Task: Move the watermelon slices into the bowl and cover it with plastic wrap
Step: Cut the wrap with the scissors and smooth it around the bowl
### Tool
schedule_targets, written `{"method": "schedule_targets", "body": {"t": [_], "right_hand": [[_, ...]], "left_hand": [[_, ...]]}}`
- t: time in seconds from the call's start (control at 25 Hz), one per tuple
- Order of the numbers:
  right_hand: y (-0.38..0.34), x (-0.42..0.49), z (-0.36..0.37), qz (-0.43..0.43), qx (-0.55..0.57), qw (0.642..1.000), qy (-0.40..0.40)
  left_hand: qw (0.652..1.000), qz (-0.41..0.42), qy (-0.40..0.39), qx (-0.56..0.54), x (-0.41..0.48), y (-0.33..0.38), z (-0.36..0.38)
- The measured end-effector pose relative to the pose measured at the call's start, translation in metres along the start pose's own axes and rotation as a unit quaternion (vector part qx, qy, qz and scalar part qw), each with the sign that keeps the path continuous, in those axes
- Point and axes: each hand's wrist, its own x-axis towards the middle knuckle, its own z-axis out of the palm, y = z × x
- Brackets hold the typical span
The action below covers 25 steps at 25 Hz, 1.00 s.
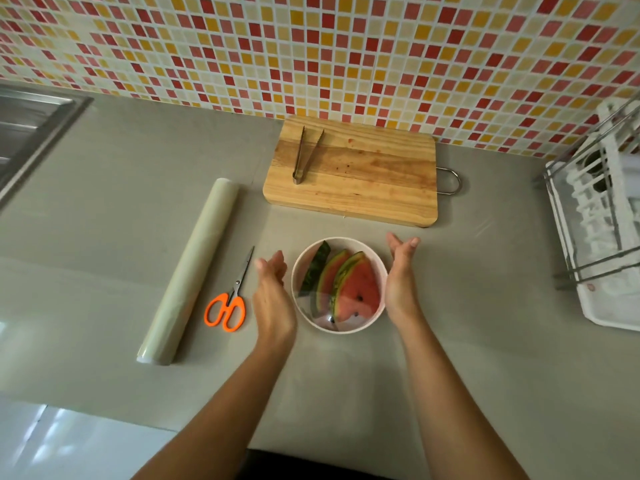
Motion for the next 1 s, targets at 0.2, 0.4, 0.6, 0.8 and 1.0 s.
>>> {"method": "schedule_targets", "body": {"t": [0.2,0.4,0.6,0.8,1.0], "right_hand": [[-0.008,0.009,0.006,0.053,0.083,0.982,-0.164],[-0.008,0.002,0.016,0.094,0.022,0.990,-0.101],[-0.022,-0.011,0.018,0.074,-0.147,0.986,-0.035],[-0.021,-0.026,0.010,0.059,-0.321,0.945,-0.013],[-0.012,-0.031,0.007,0.051,-0.351,0.935,0.019]], "left_hand": [[0.997,-0.037,-0.012,-0.072,-0.016,-0.001,0.026],[0.997,-0.020,-0.029,-0.075,0.004,0.009,0.020],[0.994,-0.032,-0.096,-0.033,0.010,0.018,0.013],[0.989,-0.018,-0.099,-0.106,0.011,0.016,-0.006],[0.974,-0.079,-0.103,-0.186,-0.040,-0.013,0.005]]}}
